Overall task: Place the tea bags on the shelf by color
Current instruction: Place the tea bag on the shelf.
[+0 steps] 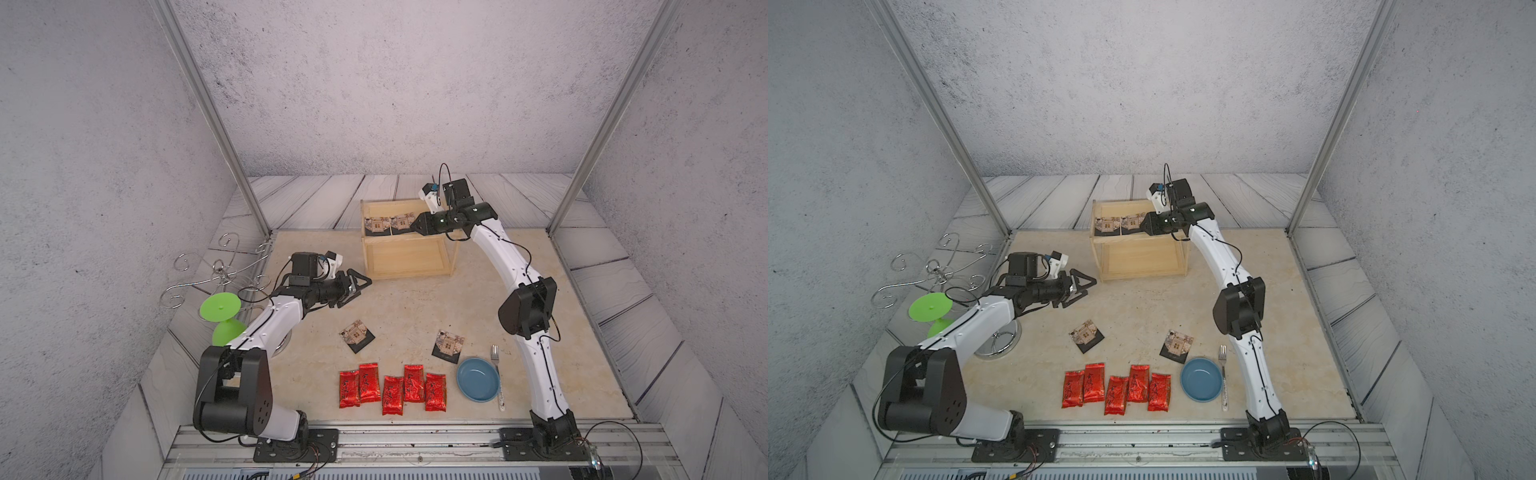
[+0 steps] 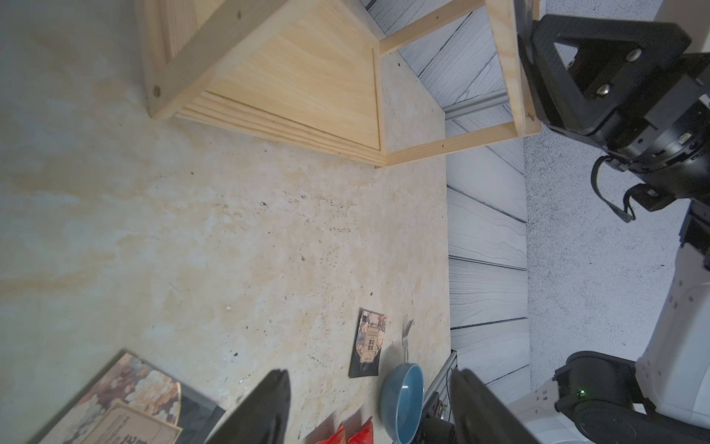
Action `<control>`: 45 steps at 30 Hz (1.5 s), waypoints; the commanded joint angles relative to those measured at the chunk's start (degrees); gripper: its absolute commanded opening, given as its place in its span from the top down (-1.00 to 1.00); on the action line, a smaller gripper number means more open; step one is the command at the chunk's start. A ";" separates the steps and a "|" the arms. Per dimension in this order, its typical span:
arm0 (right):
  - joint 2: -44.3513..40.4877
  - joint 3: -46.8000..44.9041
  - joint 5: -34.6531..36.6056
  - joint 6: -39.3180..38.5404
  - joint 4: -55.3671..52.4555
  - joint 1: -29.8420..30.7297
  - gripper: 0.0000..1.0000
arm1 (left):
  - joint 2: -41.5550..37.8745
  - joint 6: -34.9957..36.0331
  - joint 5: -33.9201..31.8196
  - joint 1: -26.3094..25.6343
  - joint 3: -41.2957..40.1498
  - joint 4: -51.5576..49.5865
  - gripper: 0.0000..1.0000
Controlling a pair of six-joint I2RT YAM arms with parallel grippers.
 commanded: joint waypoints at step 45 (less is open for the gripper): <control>-35.01 -53.04 1.41 5.27 17.77 13.22 0.21 | -9.85 -1.27 -17.06 3.55 -11.22 -15.16 -0.42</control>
